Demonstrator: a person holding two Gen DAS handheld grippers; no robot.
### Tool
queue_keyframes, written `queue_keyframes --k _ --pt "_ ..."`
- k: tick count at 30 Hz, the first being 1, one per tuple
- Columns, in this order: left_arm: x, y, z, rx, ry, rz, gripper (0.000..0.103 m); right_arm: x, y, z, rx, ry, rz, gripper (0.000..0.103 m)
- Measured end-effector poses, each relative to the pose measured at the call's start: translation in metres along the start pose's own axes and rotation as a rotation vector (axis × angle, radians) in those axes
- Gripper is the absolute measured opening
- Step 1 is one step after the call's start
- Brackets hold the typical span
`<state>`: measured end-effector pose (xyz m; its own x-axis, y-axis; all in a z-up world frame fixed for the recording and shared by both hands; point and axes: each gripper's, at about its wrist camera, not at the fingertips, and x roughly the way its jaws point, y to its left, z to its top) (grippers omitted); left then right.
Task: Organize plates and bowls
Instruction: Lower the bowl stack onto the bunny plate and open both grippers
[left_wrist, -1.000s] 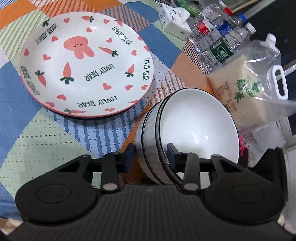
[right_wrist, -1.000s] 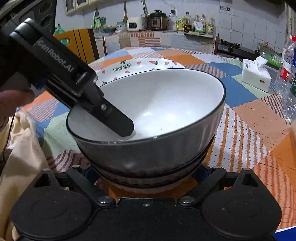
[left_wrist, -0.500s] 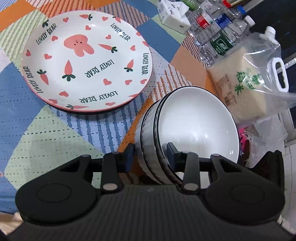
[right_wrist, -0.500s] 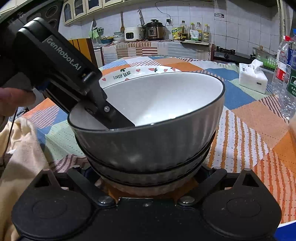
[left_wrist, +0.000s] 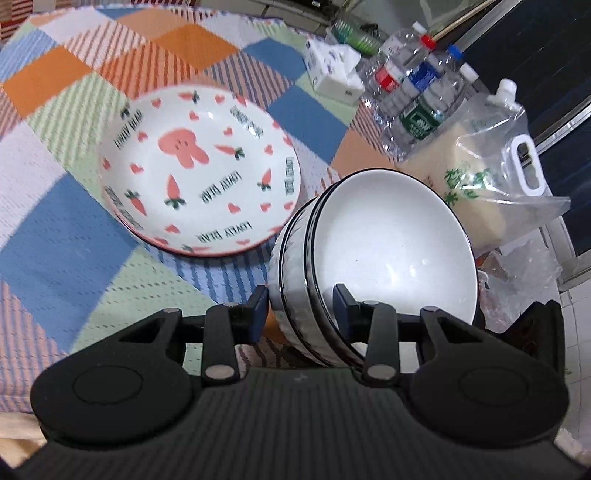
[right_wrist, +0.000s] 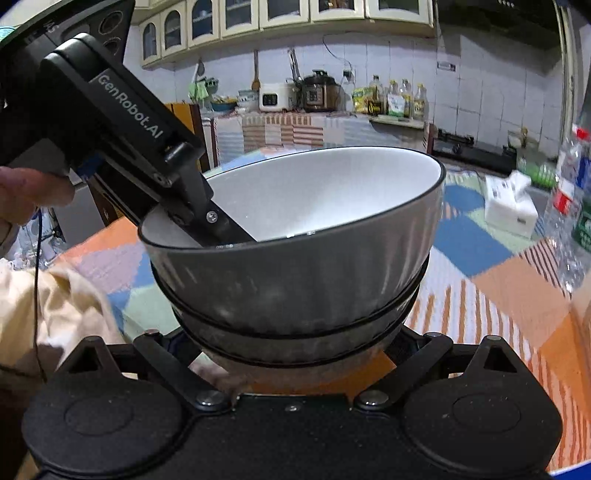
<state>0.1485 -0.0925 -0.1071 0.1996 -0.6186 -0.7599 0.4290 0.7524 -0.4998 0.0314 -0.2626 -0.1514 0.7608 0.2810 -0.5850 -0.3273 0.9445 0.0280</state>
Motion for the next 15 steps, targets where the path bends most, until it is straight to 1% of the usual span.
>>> queue_keyframes --k 6,8,13,15 --pt "-0.026 0.008 0.018 -0.007 -0.042 0.021 0.036 0.007 0.008 0.027 -0.03 -0.034 0.017 0.099" --pt "-0.034 0.014 0.025 -0.025 -0.059 0.027 0.036 0.012 0.008 0.037 -0.041 -0.039 0.025 0.099" --pt "-0.04 0.031 0.04 -0.073 -0.074 0.05 0.036 0.029 0.008 0.054 -0.063 -0.047 0.061 0.099" --pt "-0.039 0.036 0.047 -0.075 -0.073 0.069 0.036 0.037 0.008 0.058 -0.069 -0.043 0.07 0.099"
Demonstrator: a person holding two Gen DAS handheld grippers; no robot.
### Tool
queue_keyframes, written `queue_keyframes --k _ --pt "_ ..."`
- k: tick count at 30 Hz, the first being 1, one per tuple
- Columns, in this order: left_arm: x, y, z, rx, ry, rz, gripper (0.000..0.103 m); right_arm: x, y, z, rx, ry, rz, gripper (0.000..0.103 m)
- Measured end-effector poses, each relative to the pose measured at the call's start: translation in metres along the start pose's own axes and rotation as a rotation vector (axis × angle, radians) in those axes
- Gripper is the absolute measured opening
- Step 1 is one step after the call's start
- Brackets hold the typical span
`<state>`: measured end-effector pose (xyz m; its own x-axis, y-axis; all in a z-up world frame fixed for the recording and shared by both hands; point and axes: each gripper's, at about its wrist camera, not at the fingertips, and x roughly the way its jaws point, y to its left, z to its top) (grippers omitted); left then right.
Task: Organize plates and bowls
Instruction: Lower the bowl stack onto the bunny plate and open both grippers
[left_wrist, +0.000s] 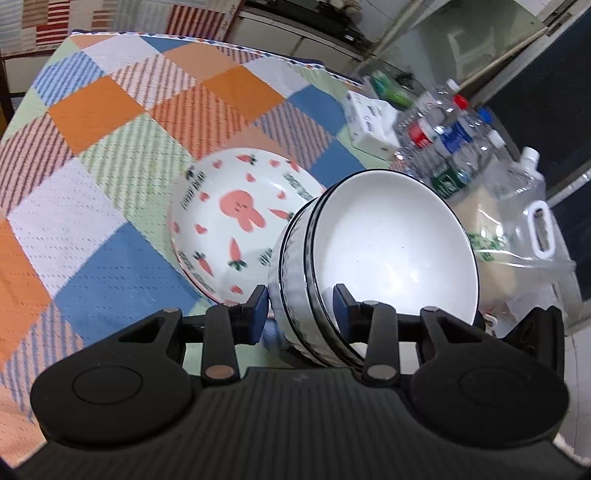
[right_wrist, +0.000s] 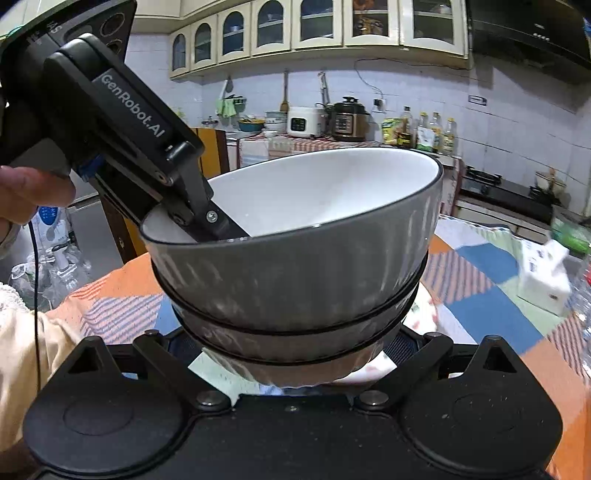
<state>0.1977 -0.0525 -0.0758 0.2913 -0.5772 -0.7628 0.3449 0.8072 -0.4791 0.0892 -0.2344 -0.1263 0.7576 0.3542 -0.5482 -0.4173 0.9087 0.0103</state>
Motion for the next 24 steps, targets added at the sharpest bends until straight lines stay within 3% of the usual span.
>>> queue_keyframes --k 14,24 --pt "0.048 0.039 0.049 -0.043 -0.011 0.026 0.036 0.069 -0.026 0.019 -0.003 0.053 0.004 0.099" --pt "0.08 0.048 0.053 -0.068 -0.006 0.048 0.036 0.095 -0.038 0.012 -0.009 0.109 -0.014 0.099"
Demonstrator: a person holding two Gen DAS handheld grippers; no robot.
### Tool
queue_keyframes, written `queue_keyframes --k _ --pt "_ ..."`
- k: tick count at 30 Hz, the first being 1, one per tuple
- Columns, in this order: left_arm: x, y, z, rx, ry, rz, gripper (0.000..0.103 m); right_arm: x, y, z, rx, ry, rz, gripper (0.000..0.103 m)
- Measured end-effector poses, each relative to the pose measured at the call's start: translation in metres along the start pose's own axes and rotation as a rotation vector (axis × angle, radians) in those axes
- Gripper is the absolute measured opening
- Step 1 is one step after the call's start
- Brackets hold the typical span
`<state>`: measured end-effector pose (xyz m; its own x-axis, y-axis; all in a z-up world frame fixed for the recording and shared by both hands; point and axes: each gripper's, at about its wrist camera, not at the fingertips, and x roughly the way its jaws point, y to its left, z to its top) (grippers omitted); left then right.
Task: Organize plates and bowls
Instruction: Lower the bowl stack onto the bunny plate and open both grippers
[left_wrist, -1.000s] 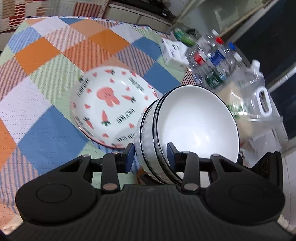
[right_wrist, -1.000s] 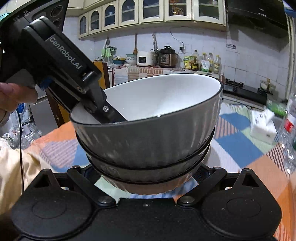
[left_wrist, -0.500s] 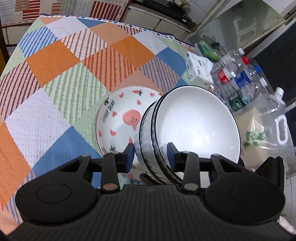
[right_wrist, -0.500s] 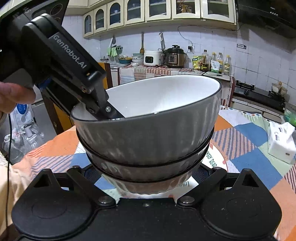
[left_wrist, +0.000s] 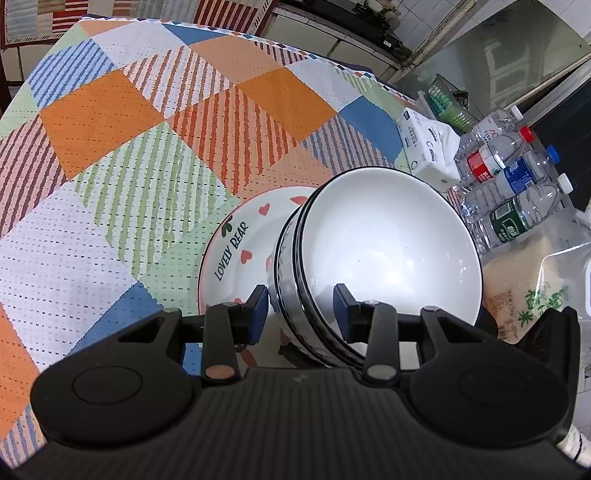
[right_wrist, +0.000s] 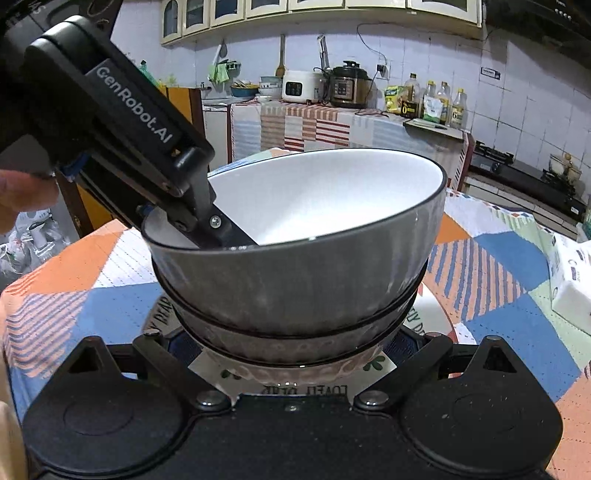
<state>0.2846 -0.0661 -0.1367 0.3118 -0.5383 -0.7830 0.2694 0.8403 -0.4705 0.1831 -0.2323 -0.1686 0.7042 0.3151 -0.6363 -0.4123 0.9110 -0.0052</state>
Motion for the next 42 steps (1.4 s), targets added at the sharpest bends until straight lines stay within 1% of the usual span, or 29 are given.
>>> queue_keyframes --k 2,5,7,13,18,24,27,30,33,37,42 --pt "0.002 0.0 -0.001 0.0 0.006 0.001 0.036 0.002 -0.002 0.0 -0.001 0.006 0.0 0.099" --pt "0.007 0.0 -0.002 -0.003 0.007 0.001 0.036 0.003 0.001 -0.001 -0.032 0.01 -0.024 0.099" --pt "0.008 -0.001 -0.003 -0.006 -0.001 0.001 0.036 0.004 -0.001 -0.002 -0.026 0.022 -0.02 0.099" --pt "0.007 -0.006 -0.005 0.011 -0.005 0.022 0.036 0.004 -0.002 -0.003 -0.023 0.018 -0.019 0.099" --pt "0.007 -0.009 -0.007 0.015 -0.021 0.029 0.037 0.007 -0.005 0.0 0.007 0.024 -0.019 0.099" --pt "0.01 -0.004 -0.007 -0.035 -0.019 0.001 0.04 0.011 -0.006 0.002 0.046 0.037 -0.023 0.099" --pt "0.012 0.001 -0.007 -0.078 -0.013 -0.02 0.04 0.011 -0.005 0.003 0.06 0.042 -0.039 0.099" --pt "0.012 0.003 -0.008 -0.098 -0.011 -0.029 0.042 0.011 -0.003 0.003 0.069 0.059 -0.053 0.099" --pt "0.012 0.001 -0.009 -0.097 -0.018 -0.017 0.042 0.011 -0.002 0.003 0.085 0.09 -0.074 0.099" --pt "0.009 -0.01 -0.014 -0.053 -0.04 0.024 0.042 0.004 0.005 0.004 0.072 0.128 -0.116 0.099" --pt "0.004 -0.017 -0.019 -0.066 -0.068 0.064 0.044 -0.011 0.009 0.003 0.11 0.143 -0.149 0.099"
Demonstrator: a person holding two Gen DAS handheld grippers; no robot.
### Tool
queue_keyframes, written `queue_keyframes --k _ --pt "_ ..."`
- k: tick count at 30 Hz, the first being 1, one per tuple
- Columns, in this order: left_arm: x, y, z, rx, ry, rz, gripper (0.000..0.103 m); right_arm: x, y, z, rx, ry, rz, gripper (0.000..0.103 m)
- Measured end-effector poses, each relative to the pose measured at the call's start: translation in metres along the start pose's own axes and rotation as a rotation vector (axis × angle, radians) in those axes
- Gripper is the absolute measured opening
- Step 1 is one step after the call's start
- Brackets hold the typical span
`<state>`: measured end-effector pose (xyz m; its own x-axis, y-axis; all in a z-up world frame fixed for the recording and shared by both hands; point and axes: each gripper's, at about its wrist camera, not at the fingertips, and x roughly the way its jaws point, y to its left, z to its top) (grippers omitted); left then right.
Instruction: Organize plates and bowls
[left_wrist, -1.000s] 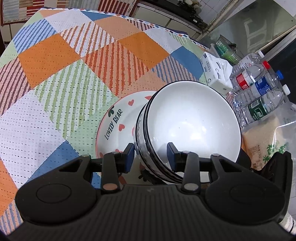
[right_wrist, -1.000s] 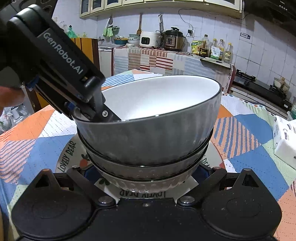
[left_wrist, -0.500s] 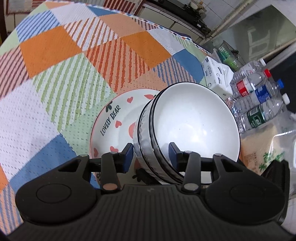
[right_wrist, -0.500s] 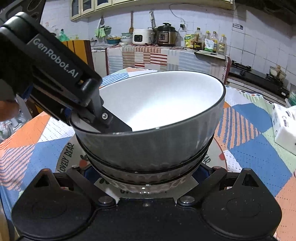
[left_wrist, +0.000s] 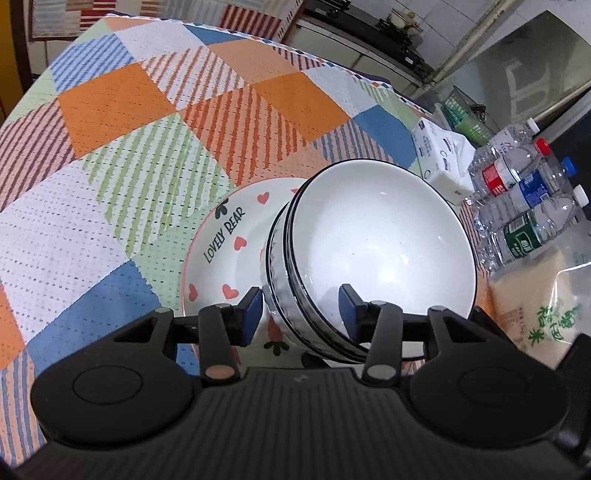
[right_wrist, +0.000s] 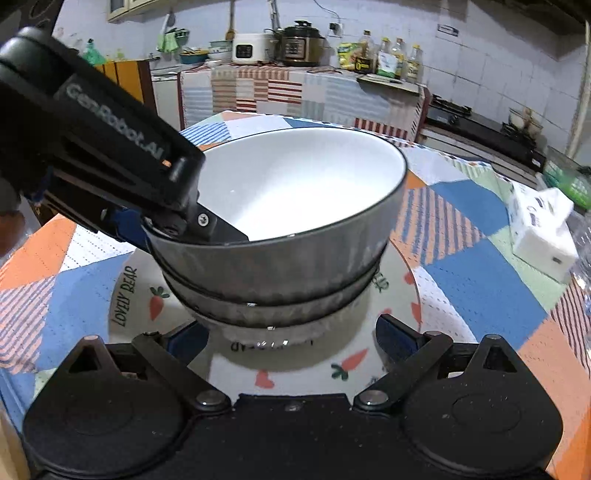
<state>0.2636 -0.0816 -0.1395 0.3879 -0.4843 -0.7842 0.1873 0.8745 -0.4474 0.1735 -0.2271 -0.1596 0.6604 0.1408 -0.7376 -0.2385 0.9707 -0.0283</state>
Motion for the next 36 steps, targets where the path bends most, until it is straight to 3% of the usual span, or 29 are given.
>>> queue_keyframes --k 4,9,14,21,25,36 --pt "-0.012 0.0 -0.002 -0.011 -0.038 0.004 0.046 -0.015 0.003 -0.004 0.024 -0.016 -0.038 0.099" --pt "-0.047 -0.015 -0.008 0.072 -0.146 0.063 0.046 -0.036 0.001 -0.001 0.032 -0.027 -0.034 0.099" --pt "-0.084 -0.027 -0.017 0.133 -0.193 0.114 0.046 -0.056 -0.001 0.004 0.097 -0.026 -0.074 0.099" --pt "-0.127 -0.035 -0.042 0.18 -0.21 0.15 0.05 -0.08 0.001 0.004 0.189 0.028 -0.098 0.099" --pt "-0.15 -0.034 -0.057 0.198 -0.221 0.164 0.056 -0.103 0.003 0.005 0.219 0.016 -0.109 0.099" --pt "-0.193 -0.039 -0.094 0.192 -0.26 0.21 0.059 -0.161 0.024 -0.002 0.199 -0.028 -0.164 0.099"
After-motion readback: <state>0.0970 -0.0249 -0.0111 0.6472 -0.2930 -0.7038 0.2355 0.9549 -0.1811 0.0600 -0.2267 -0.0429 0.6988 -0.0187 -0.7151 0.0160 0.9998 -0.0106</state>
